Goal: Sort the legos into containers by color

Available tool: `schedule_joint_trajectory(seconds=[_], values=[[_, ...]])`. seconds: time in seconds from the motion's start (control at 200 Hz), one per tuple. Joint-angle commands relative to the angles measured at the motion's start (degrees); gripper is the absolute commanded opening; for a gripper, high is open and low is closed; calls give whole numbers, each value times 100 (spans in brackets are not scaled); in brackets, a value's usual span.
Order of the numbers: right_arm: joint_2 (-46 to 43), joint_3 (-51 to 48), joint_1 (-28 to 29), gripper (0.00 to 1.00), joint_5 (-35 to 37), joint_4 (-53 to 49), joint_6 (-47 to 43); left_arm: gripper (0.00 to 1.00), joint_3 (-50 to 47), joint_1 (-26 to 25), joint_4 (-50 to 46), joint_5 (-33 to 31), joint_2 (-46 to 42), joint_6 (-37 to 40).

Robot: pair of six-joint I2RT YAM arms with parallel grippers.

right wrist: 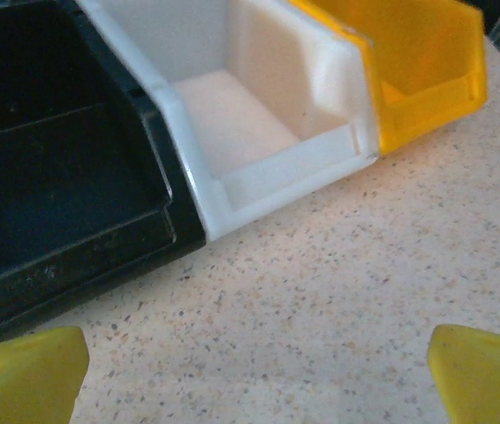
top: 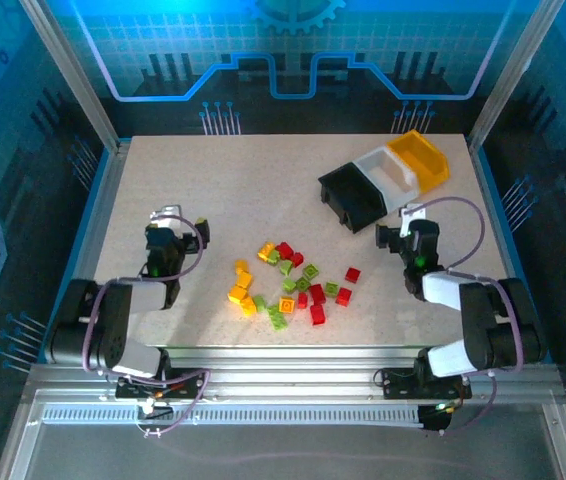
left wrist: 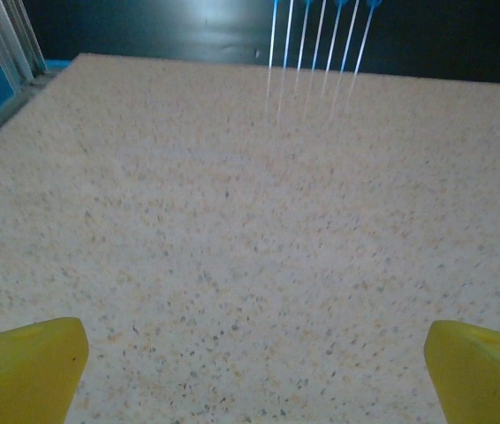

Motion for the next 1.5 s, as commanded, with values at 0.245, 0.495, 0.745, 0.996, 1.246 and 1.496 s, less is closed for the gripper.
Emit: schedule_joint_trajectory(seconds=[0.245,0.495,0.745,0.996,1.246,1.496], values=[[-1159,981,475,100,1888,-1827,824,99,619,-51,-862,-314,-1091,-970],[-293,2639,-819,100,-1043,-3978,3254,99,487,324,-1795,-891,-1886,-5216],[765,3908,102,100,-603,-4688,1909,99,1751,688,-3474,1278,-1634,-4650],[2751,6053,284,87,-597,-5972,1214,99,2316,-69,-4419,1453,-1340,-4084],[3816,7068,300,75,-614,-6427,1102,98,2535,-471,-4937,1693,-1143,-4080],[4371,7624,418,49,-584,-6902,1132,99,2586,-639,-5056,1759,-1099,-4056]])
